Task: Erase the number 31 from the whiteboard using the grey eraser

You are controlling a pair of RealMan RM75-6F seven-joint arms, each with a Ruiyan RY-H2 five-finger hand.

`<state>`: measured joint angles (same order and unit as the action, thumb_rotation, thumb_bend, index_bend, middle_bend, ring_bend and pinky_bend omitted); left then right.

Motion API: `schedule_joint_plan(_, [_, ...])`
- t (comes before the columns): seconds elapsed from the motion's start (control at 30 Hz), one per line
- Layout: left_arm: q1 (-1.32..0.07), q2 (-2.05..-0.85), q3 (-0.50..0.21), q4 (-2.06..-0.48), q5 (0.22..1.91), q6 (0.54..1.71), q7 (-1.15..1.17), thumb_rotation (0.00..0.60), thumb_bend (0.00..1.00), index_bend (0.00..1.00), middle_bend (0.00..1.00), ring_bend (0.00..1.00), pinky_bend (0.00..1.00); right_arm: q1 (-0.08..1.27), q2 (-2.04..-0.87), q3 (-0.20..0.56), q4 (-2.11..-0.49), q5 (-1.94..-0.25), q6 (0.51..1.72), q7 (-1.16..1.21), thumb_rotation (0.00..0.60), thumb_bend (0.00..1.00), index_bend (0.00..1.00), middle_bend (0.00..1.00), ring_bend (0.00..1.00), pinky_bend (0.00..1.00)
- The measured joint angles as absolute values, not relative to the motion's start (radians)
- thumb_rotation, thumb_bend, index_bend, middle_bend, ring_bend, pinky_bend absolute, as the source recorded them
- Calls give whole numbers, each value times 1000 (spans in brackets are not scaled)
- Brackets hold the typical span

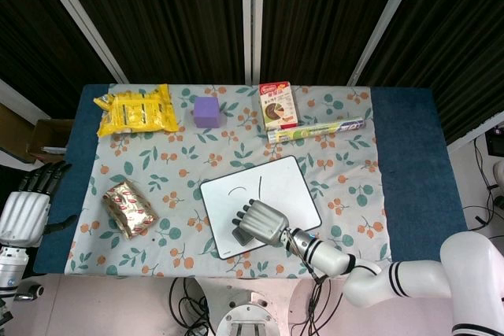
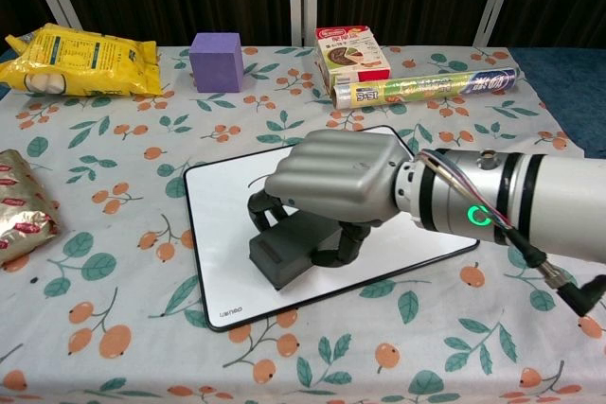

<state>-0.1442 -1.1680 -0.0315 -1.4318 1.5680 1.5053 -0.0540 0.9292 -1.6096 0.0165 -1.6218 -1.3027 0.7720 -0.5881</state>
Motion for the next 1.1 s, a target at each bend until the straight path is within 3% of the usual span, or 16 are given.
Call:
schedule_joint_plan(0.47, [-142,-1162,-33,-1436,1561,1504,-50,600,51,109,91,87,169,917,-1629,-3,-1604,-1329,777,-577,600,266,633,555,508,568])
schedule_joint_plan(1.1, [-141,-1153,-35,-1422,1559,1505,-67,600,51,109,90,87,169,976,-1805,111,-1349,-1222,764,-628,600,285,634,553,508,567])
